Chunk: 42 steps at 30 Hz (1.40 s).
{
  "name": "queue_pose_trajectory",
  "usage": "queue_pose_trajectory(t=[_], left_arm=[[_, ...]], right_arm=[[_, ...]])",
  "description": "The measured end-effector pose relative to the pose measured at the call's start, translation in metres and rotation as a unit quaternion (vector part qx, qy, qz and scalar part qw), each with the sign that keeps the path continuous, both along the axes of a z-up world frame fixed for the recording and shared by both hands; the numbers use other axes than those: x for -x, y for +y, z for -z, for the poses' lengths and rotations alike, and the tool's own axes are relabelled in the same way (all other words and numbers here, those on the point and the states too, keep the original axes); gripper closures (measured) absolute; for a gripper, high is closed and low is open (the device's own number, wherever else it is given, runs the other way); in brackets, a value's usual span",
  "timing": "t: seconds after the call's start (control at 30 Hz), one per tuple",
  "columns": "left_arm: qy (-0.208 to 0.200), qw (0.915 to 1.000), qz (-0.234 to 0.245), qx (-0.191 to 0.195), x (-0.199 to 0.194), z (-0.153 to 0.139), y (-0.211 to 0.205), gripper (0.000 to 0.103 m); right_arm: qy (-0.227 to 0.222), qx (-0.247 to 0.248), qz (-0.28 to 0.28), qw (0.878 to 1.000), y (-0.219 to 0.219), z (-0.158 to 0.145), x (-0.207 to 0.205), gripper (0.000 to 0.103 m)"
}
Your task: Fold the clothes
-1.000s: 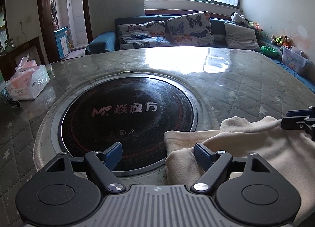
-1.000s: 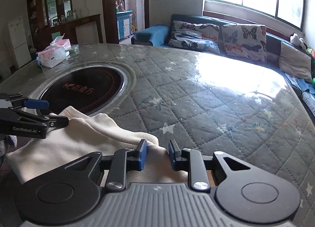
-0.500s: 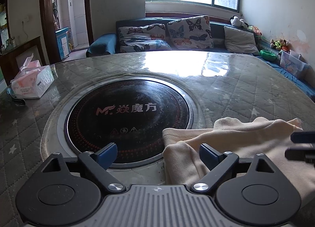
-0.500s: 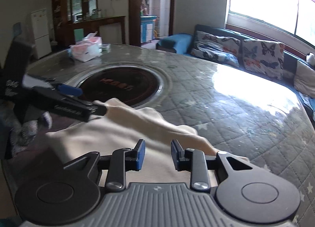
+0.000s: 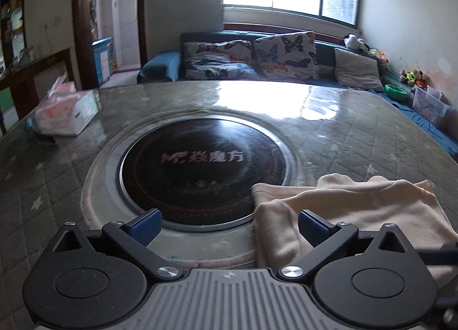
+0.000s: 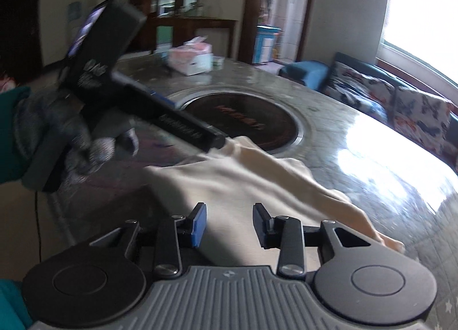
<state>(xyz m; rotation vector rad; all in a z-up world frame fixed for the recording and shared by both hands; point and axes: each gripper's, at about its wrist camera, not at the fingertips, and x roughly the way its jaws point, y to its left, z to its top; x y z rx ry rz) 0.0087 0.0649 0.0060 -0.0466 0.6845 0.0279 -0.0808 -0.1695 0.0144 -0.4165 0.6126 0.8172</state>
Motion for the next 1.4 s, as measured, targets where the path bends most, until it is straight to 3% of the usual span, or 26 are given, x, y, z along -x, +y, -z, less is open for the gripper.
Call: queue_pose_trajectory(t=[0.27, 0.47, 0.63, 0.73, 0.8, 0.9, 1.17, 1.4], left_arm=[[0.012, 0.9991, -0.018, 0.036, 0.011, 0.001, 0.018, 0.000], [0.030, 0.9948, -0.019, 0.095, 0.017, 0.003, 0.026, 0.000], [0.037, 0.9902, -0.013, 0.134, 0.021, 0.002, 0.030, 0.000], [0.045, 0.9855, -0.011, 0.163, 0.021, 0.004, 0.032, 0.000], [0.053, 0.9820, -0.011, 0.181, 0.021, 0.006, 0.032, 0.000], [0.065, 0.9748, -0.017, 0.212, 0.018, 0.008, 0.033, 0.001], [0.094, 0.9471, -0.032, 0.305, 0.008, 0.013, 0.031, 0.002], [0.106, 0.9176, -0.028, 0.382, 0.000, 0.023, 0.029, 0.017]], right_arm=[[-0.011, 0.028, -0.053, 0.998, 0.037, 0.008, 0.015, 0.067], [-0.036, 0.060, -0.077, 0.995, 0.065, 0.021, 0.021, 0.060], [-0.046, 0.072, -0.075, 0.994, 0.080, 0.031, 0.021, 0.060], [-0.047, 0.075, -0.068, 0.994, 0.083, 0.035, 0.018, 0.065], [-0.045, 0.069, -0.058, 0.995, 0.081, 0.035, 0.015, 0.076], [-0.026, 0.042, -0.046, 0.998, 0.074, 0.027, 0.010, 0.086], [0.001, -0.028, -0.030, 0.999, 0.043, 0.002, 0.002, 0.089], [0.015, -0.055, -0.036, 0.998, 0.025, -0.004, 0.006, 0.090]])
